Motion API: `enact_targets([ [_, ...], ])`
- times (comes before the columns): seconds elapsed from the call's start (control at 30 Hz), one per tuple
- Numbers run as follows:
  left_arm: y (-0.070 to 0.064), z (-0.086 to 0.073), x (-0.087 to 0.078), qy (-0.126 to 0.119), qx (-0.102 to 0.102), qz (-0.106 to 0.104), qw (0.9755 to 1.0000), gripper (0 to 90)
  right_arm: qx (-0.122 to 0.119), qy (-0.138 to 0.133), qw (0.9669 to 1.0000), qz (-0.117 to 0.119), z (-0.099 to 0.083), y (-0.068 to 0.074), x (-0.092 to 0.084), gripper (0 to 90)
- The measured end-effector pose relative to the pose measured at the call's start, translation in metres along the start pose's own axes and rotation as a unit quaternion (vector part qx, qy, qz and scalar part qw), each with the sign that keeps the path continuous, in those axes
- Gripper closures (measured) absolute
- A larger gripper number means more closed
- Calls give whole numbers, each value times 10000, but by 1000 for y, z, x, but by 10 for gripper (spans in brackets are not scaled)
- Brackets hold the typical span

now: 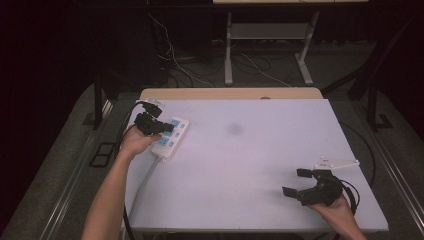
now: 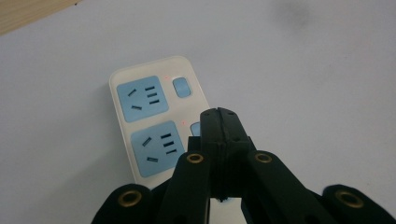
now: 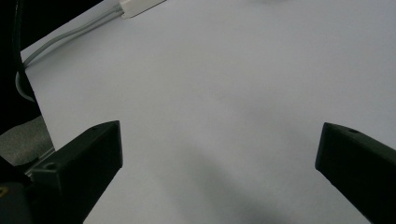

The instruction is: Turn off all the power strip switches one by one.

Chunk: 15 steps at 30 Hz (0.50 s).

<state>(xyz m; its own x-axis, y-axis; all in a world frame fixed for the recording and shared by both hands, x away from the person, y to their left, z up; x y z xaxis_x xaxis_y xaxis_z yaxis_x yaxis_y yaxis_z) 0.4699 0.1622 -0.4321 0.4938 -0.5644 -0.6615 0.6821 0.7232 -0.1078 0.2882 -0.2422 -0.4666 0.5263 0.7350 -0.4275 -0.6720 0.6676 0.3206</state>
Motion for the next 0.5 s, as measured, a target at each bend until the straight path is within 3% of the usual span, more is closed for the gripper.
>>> enact_targets([
  [0.5, 7, 2, 15, 116, -29, 13, 9999, 897, 19, 49, 10000, 11, -2, -1, 1, 5],
])
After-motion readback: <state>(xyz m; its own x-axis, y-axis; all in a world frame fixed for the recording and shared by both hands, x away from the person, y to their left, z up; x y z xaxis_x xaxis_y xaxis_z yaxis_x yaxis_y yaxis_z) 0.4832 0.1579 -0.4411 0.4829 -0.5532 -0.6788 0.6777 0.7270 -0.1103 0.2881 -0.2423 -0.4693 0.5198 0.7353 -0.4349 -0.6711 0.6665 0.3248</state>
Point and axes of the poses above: each handheld gripper's, and its own axes: x roughly forward along the jaws, z roughly out of its top, y roughly to its left, the point moved 8 cm from there along x, roughly forward along the jaws, and after that the axes turned 9 degrees about -y, right-handed, at the moved point
